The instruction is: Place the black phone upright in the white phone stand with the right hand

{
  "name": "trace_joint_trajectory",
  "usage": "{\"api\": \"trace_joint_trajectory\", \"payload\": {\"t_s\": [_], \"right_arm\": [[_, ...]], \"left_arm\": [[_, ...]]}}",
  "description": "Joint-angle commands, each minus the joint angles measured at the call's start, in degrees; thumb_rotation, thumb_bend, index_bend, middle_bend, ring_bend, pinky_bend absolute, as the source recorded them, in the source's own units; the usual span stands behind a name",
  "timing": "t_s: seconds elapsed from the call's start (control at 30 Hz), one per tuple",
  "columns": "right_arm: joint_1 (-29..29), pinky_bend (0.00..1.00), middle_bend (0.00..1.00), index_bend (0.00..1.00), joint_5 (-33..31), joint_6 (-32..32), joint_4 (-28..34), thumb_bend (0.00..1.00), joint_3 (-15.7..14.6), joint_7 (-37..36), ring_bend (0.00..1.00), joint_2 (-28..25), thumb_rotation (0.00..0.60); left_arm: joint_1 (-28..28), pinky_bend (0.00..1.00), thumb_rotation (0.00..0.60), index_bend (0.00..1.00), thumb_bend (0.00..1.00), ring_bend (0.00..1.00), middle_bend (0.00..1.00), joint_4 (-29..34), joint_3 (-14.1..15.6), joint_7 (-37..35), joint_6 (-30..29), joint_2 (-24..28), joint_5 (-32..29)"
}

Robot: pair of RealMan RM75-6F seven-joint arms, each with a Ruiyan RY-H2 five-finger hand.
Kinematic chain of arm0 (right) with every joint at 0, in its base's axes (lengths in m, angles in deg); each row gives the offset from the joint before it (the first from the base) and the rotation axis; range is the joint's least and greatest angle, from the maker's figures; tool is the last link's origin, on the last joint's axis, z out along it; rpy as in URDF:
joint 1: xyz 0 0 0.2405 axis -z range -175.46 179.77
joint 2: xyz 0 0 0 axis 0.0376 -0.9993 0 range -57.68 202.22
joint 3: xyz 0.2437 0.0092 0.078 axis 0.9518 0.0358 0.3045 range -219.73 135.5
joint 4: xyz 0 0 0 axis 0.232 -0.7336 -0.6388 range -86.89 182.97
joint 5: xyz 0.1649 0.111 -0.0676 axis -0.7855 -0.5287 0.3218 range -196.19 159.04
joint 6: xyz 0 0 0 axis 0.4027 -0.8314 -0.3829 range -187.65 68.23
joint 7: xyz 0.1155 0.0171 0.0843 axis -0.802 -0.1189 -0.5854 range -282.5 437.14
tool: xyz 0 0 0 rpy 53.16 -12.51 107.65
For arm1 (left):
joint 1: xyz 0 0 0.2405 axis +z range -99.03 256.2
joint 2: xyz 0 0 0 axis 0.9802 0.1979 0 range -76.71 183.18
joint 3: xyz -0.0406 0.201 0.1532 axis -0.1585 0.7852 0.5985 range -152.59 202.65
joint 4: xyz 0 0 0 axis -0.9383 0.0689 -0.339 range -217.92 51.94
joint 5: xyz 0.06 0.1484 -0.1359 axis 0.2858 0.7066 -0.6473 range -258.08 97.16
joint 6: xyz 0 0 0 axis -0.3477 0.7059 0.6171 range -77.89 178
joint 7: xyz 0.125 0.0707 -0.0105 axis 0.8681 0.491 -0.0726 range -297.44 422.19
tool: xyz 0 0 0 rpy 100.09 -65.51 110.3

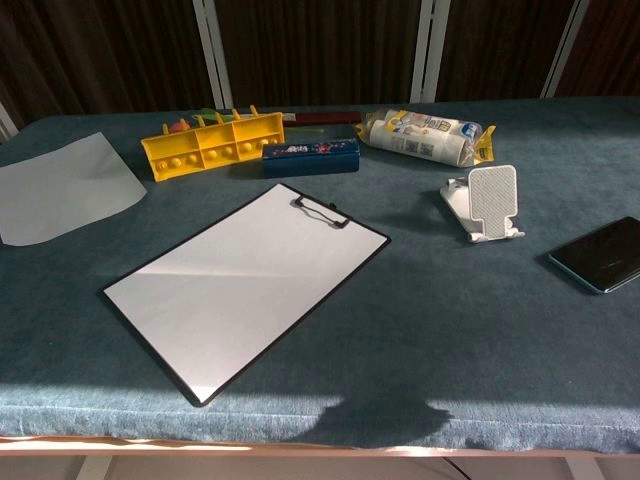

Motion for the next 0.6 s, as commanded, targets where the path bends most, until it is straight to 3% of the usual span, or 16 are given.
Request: {"api": "trace_joint_trajectory", "payload": {"t_s": [0.03, 0.23, 0.47, 0.6], "right_arm": [[-0.3, 0.00, 0.00, 0.00, 1.2, 0.4, -0.4, 0.33, -0.1, -1.5, 0.00, -0.1, 0.600], [-4.6, 0.00, 0.00, 0.00, 2.3, 9.5, -5.7, 0.33, -0.1, -12.6, 0.00, -0.6, 0.600], [-15.9, 0.00, 0.01, 0.00, 6.5, 27.0, -21.0, 0.33, -0.2, -30.6, 0.00, 2.3, 0.600], [-19.7, 0.00, 0.06, 0.02, 11.0, 29.8, -27.1, 0.33, -1.8, -36.0, 0.00, 4.2, 0.600]], "left_arm": [[0.1, 0.05, 0.600, 0.00, 0.38, 0.00, 0.00, -0.1, 0.0, 0.1, -0.1, 0.0, 0.0], [-0.6, 0.05, 0.600, 0.00, 0.38, 0.00, 0.00, -0.1, -0.2, -0.7, 0.9, -0.1, 0.0], [-1.0, 0.05, 0.600, 0.00, 0.39, 0.00, 0.00, -0.1, -1.2, 0.7, 2.2, -0.7, -2.3], [-1.3, 0.05, 0.600, 0.00, 0.39, 0.00, 0.00, -0.2, -1.4, 1.2, 2.8, -0.9, -3.0]]}}
